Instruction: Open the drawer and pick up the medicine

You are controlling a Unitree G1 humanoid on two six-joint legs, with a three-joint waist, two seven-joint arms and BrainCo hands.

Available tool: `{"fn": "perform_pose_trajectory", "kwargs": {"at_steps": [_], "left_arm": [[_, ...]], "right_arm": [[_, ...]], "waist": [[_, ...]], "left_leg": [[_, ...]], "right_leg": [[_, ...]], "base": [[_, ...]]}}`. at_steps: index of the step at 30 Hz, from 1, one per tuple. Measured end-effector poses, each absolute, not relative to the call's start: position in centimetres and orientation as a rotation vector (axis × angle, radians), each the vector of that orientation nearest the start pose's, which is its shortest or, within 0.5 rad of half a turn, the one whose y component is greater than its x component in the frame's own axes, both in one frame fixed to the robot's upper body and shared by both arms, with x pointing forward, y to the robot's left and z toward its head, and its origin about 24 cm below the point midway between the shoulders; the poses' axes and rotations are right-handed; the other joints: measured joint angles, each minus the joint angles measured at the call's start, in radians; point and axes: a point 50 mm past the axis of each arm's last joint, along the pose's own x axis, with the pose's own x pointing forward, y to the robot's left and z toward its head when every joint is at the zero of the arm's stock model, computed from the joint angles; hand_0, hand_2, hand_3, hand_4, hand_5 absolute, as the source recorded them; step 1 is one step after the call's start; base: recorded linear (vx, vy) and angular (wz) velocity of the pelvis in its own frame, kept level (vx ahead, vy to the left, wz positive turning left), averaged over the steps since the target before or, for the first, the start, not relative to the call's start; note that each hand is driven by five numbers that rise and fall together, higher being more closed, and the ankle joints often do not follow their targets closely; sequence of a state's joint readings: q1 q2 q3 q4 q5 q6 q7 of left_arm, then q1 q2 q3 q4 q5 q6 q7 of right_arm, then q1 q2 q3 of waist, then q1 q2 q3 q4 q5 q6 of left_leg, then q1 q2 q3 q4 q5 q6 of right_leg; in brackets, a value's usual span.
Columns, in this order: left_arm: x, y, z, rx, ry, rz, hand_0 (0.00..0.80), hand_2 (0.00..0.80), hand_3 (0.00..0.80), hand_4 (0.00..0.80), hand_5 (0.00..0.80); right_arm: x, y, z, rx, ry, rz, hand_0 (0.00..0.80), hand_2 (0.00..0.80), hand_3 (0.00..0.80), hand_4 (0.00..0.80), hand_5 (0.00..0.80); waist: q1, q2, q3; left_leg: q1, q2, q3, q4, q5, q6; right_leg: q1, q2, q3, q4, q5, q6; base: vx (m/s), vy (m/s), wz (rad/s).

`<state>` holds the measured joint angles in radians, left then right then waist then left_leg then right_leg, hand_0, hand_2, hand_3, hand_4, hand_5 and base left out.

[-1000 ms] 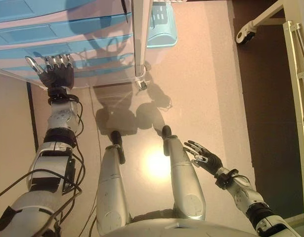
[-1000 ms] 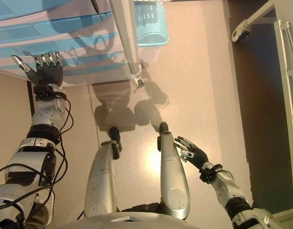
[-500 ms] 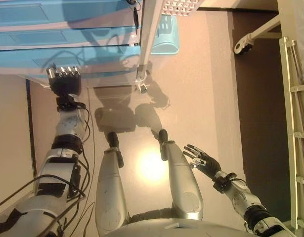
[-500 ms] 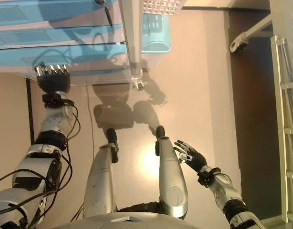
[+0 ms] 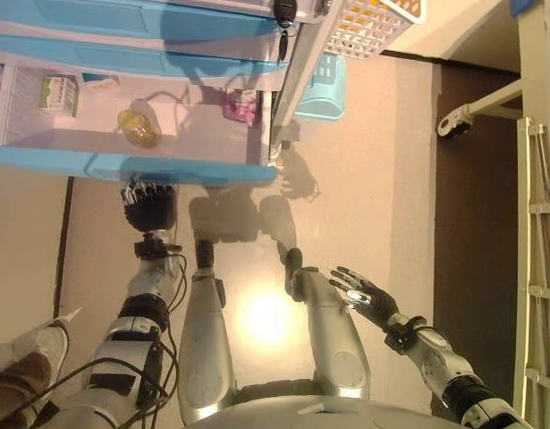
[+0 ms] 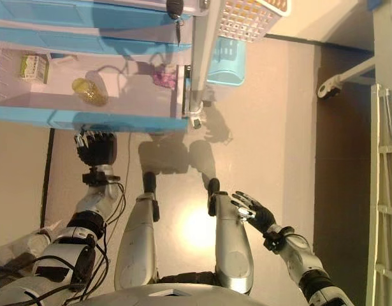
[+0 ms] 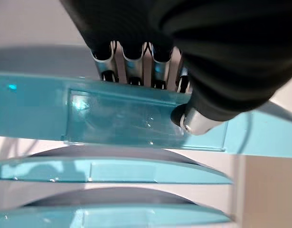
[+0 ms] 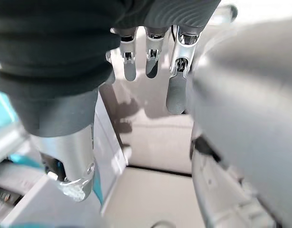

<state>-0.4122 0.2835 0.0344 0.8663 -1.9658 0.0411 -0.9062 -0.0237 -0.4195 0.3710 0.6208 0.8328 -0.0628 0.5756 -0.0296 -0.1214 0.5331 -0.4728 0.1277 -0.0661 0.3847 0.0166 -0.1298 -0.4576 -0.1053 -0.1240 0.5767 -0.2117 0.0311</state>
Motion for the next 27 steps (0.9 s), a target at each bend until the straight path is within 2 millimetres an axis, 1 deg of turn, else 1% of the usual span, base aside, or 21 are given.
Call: {"fn": "perform_pose_trajectory", "kwargs": {"at_steps": [2, 5, 13, 17, 18, 19, 21, 23, 24, 25, 27], "left_arm": [[29.3, 22.8, 1.1, -1.605, -0.521, -0.230, 0.800, 0.800, 0.800, 0.800, 0.800], [27.9, 22.9, -0.2, -1.620, -0.488, -0.228, 0.800, 0.800, 0.800, 0.800, 0.800], [25.8, 22.5, -1.9, -1.624, -0.389, -0.248, 0.800, 0.800, 0.800, 0.800, 0.800], [24.6, 22.1, -3.0, -1.641, -0.336, -0.248, 0.800, 0.800, 0.800, 0.800, 0.800], [24.4, 22.1, -3.2, -1.639, -0.321, -0.245, 0.800, 0.800, 0.800, 0.800, 0.800], [24.1, 22.0, -3.5, -1.635, -0.306, -0.240, 0.800, 0.800, 0.800, 0.800, 0.800], [23.4, 21.8, -4.1, -1.643, -0.282, -0.224, 0.800, 0.800, 0.800, 0.800, 0.800], [22.7, 21.7, -4.6, -1.657, -0.260, -0.212, 0.800, 0.800, 0.800, 0.800, 0.800], [22.3, 21.8, -4.8, -1.660, -0.252, -0.203, 0.511, 0.511, 0.511, 0.511, 0.511], [22.1, 21.8, -5.0, -1.665, -0.245, -0.196, 0.000, 0.000, 0.000, 0.000, 0.000], [21.5, 21.8, -5.4, -1.671, -0.221, -0.172, 0.000, 0.000, 0.000, 0.000, 0.000]], "right_arm": [[19.9, -18.2, -7.1, 0.460, 0.523, 0.504, 0.000, 0.000, 0.000, 0.000, 0.000], [19.7, -17.8, -7.1, 0.451, 0.528, 0.522, 0.000, 0.000, 0.000, 0.000, 0.000], [18.6, -17.3, -7.6, 0.480, 0.518, 0.529, 0.000, 0.000, 0.000, 0.000, 0.000], [18.3, -17.2, -7.8, 0.489, 0.516, 0.523, 0.000, 0.000, 0.000, 0.000, 0.000], [18.1, -17.2, -7.9, 0.490, 0.518, 0.521, 0.000, 0.000, 0.000, 0.000, 0.000], [17.9, -17.2, -8.0, 0.493, 0.520, 0.518, 0.000, 0.000, 0.000, 0.000, 0.000], [17.6, -17.3, -8.1, 0.495, 0.522, 0.515, 0.000, 0.000, 0.000, 0.000, 0.000], [17.5, -17.5, -8.2, 0.494, 0.519, 0.513, 0.000, 0.000, 0.000, 0.000, 0.000], [17.4, -17.6, -8.3, 0.495, 0.519, 0.509, 0.000, 0.000, 0.000, 0.000, 0.000], [17.4, -17.7, -8.3, 0.497, 0.519, 0.504, 0.000, 0.000, 0.000, 0.000, 0.000], [17.4, -17.8, -8.4, 0.499, 0.519, 0.500, 0.000, 0.000, 0.000, 0.000, 0.000]], "waist": [[0.025, 0.000, 0.000], [0.041, 0.000, 0.000], [0.091, 0.000, -0.003], [0.104, 0.010, -0.014], [0.107, 0.013, -0.018], [0.109, 0.015, -0.019], [0.117, 0.017, -0.023], [0.123, 0.021, -0.026], [0.125, 0.024, -0.028], [0.127, 0.027, -0.029], [0.128, 0.031, -0.031]], "left_leg": [[0.009, 0.004, -0.001, -0.007, 0.001, 0.000], [0.007, 0.010, -0.014, -0.007, 0.004, -0.005], [0.004, 0.012, -0.050, -0.029, 0.012, 0.007], [-0.011, 0.007, -0.057, -0.025, 0.016, 0.006], [-0.011, 0.006, -0.055, -0.024, 0.017, -0.004], [-0.008, 0.002, -0.056, -0.024, 0.019, -0.002], [-0.008, -0.005, -0.057, -0.024, 0.020, -0.001], [-0.008, -0.008, -0.057, -0.024, 0.024, -0.007], [-0.009, -0.008, -0.057, -0.024, 0.026, -0.009], [-0.009, -0.008, -0.057, -0.024, 0.027, -0.009], [-0.010, -0.008, -0.057, -0.024, 0.029, -0.006]], "right_leg": [[0.008, 0.005, -0.003, -0.002, -0.005, 0.001], [0.016, 0.010, -0.019, -0.005, -0.009, -0.004], [0.031, 0.013, -0.057, -0.014, -0.017, -0.016], [0.034, 0.009, -0.075, -0.022, -0.018, -0.013], [0.038, 0.005, -0.080, -0.022, -0.024, -0.013], [0.043, 0.002, -0.085, -0.021, -0.026, -0.008], [0.046, -0.005, -0.088, -0.018, -0.032, -0.005], [0.048, -0.007, -0.088, -0.018, -0.034, -0.004], [0.048, -0.007, -0.089, -0.018, -0.034, -0.004], [0.048, -0.007, -0.089, -0.018, -0.034, -0.004], [0.048, -0.009, -0.094, -0.016, -0.035, -0.004]], "base": [[0.019, -0.074, 0.03], [0.024, -0.078, 0.10], [0.011, -0.055, 0.12], [0.045, -0.003, 0.13], [0.089, 0.000, 0.19], [0.004, 0.013, 0.23], [0.001, 0.018, 0.16], [-0.005, 0.031, 0.06], [-0.006, 0.046, 0.04], [-0.004, 0.046, 0.04], [0.002, 0.030, 0.06]]}}
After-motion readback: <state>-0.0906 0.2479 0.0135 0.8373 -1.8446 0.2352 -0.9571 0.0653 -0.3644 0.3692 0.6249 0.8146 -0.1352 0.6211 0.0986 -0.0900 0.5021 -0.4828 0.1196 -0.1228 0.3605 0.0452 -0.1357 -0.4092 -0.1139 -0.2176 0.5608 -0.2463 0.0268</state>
